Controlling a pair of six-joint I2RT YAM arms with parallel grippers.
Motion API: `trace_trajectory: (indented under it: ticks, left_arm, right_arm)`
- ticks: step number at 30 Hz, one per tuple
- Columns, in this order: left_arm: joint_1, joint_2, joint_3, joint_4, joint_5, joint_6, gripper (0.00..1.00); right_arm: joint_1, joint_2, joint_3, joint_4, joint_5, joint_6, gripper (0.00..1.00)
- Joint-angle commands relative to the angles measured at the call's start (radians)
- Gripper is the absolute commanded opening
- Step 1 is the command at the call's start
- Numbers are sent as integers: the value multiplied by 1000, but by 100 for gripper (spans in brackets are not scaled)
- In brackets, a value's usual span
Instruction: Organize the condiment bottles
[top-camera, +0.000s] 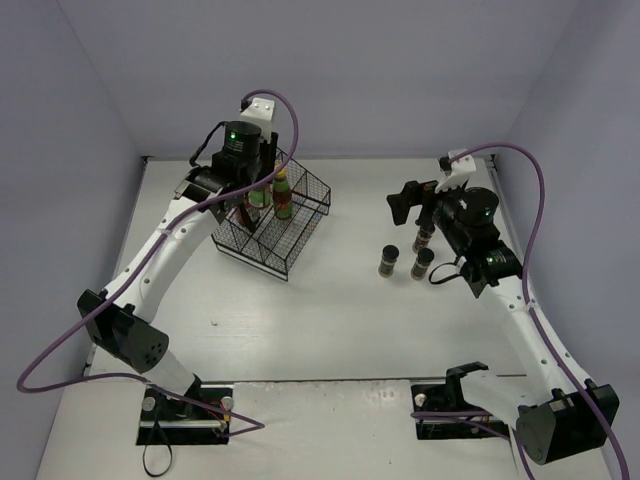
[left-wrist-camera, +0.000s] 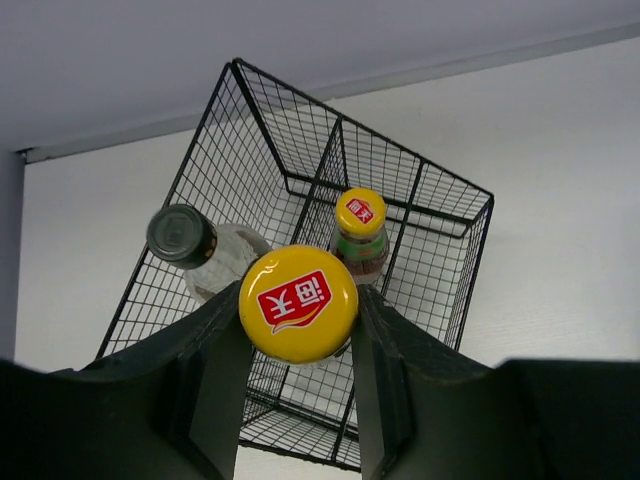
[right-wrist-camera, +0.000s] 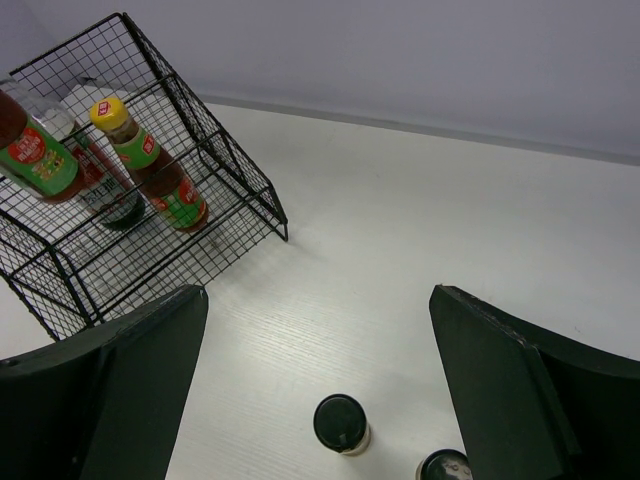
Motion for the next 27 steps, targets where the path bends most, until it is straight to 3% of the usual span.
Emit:
trace_trajectory:
  ticks: [1,6,20,21,27]
  left_arm:
    - [17,-59,27,144,22,27,0]
    - [79,-81,-72,200,76,-3,0]
    - [80,-177,-388,441,88,-31,0]
    - [80,-181,-399,449,87,-32,6]
    - [80,-208,-491,541,80,-42,21]
  right_arm:
    - [-7,-15,10,93,-8,5,99]
    - [-9,-9,5,96,-17,8,99]
    - [-7,6,-4,101,-25,11,99]
    - [-7,6,-6,102,-25,11,99]
    - [-7,20,-7,101,-29,15,99]
